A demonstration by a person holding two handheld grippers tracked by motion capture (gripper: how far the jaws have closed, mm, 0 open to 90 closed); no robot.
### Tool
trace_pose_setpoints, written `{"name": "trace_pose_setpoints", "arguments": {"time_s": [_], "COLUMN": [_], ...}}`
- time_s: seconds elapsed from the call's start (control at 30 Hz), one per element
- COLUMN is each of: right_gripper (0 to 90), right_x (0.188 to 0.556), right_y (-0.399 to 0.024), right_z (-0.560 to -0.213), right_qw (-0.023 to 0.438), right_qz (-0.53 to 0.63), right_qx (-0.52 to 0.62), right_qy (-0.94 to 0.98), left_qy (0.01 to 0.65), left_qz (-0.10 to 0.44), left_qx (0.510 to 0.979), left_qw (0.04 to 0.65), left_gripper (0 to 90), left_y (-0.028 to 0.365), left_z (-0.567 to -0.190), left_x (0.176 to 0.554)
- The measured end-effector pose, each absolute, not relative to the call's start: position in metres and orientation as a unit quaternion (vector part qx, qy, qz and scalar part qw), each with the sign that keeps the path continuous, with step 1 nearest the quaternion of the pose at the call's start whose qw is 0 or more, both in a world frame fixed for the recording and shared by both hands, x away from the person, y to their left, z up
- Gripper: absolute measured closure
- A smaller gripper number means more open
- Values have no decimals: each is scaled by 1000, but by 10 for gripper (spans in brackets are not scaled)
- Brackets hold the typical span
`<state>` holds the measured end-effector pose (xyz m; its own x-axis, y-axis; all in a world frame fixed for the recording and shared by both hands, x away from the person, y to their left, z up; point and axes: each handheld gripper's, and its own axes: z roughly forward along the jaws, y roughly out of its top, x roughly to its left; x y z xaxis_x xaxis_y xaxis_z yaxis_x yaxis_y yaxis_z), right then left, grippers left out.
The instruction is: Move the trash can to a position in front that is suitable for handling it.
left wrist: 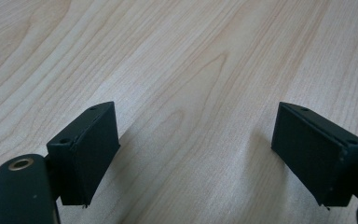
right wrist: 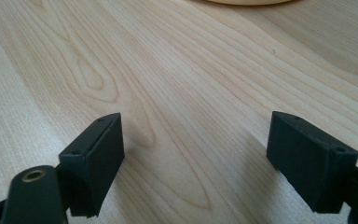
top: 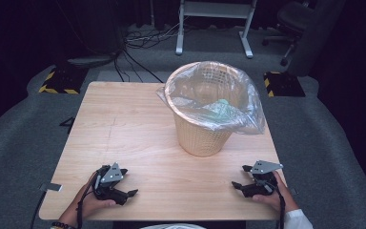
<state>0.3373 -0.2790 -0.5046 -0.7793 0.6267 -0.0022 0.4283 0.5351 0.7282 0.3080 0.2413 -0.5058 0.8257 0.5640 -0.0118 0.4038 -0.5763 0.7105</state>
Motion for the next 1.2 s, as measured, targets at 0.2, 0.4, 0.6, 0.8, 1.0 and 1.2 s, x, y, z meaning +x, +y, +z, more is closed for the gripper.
{"name": "trace_pose_setpoints", "arguments": {"time_s": [0.2, 0.4, 0.6, 0.8, 1.0, 1.2], "right_gripper": [180, 171, 150, 183, 179, 165], "right_x": [339, 340, 342, 346, 361, 383], "right_y": [-280, -281, -281, -286, -292, -298], "right_z": [-505, -505, -505, -498, -485, -472], "right_qw": [131, 135, 134, 151, 180, 198], "right_qz": [374, 372, 370, 391, 402, 402], "right_qx": [298, 301, 302, 306, 308, 303], "right_qy": [868, 868, 868, 855, 843, 841], "left_qy": [276, 276, 276, 275, 274, 274], "left_qz": [110, 109, 109, 108, 108, 108], "left_qx": [881, 880, 880, 881, 881, 881], "left_qw": [369, 370, 370, 370, 370, 370], "left_gripper": [147, 147, 147, 148, 148, 148], "left_y": [241, 241, 241, 241, 241, 241], "left_z": [-506, -506, -506, -506, -506, -506], "left_x": [309, 309, 309, 309, 309, 309]}}
